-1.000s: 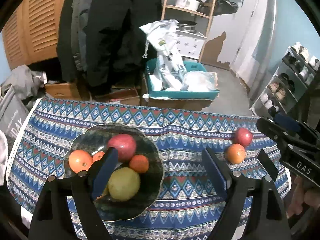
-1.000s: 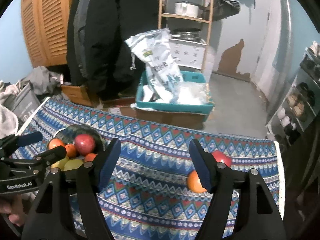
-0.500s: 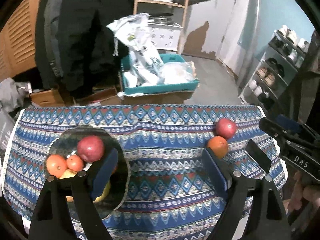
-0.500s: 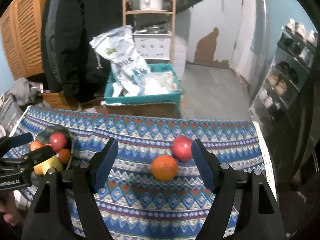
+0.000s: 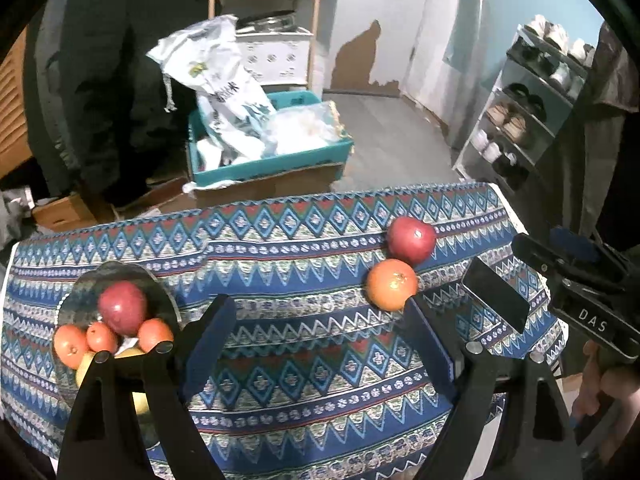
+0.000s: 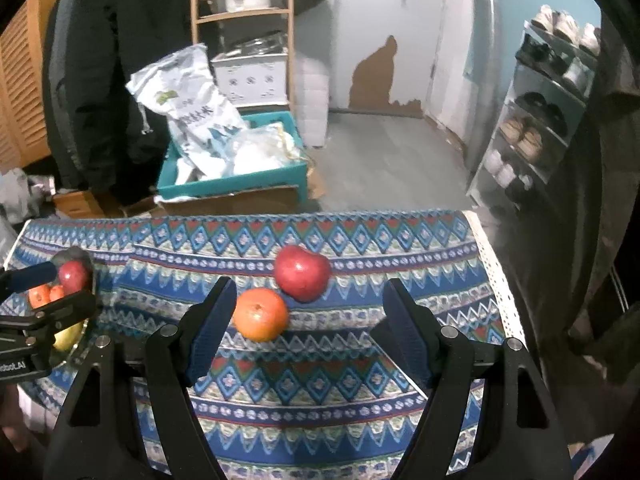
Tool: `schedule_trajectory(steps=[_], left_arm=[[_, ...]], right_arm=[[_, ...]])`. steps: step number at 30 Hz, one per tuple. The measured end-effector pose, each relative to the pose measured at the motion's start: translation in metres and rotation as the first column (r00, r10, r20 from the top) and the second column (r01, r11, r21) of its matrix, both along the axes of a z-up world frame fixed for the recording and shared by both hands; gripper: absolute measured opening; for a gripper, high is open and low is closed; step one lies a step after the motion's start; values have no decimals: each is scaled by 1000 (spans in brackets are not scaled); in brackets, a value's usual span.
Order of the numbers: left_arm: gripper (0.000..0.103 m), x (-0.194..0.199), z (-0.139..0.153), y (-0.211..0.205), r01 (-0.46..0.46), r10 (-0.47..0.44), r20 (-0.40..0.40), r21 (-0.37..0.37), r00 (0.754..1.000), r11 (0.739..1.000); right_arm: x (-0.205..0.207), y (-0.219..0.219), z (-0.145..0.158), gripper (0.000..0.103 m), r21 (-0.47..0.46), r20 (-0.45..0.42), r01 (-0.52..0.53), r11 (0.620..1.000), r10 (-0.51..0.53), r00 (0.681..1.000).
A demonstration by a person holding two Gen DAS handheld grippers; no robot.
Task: Organize fruits
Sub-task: 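Move both open tools toward the remaining red apple and orange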
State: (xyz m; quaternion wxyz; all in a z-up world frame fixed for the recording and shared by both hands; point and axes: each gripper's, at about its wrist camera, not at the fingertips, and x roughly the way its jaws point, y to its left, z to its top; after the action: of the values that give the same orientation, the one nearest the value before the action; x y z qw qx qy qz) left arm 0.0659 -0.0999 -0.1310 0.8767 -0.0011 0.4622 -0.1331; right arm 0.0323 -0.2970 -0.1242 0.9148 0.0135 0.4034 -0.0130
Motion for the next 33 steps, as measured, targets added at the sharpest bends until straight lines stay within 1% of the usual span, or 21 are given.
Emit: schedule_trajectory(steps=[16, 28, 33], left_arm=[[87, 26, -46, -53, 81, -78, -76, 32, 994, 996], [87, 46, -87, -87, 113, -106, -140, 44, 985, 993], [87, 55, -102, -98, 123, -115, -168, 37, 979, 992]], right_arm=[[17, -44, -51, 75, 8, -110, 85, 996, -84, 990], [32, -62, -102, 75, 6, -219, 103, 995, -99, 971], [36, -71, -118, 75, 19, -252, 131, 991, -122, 960]])
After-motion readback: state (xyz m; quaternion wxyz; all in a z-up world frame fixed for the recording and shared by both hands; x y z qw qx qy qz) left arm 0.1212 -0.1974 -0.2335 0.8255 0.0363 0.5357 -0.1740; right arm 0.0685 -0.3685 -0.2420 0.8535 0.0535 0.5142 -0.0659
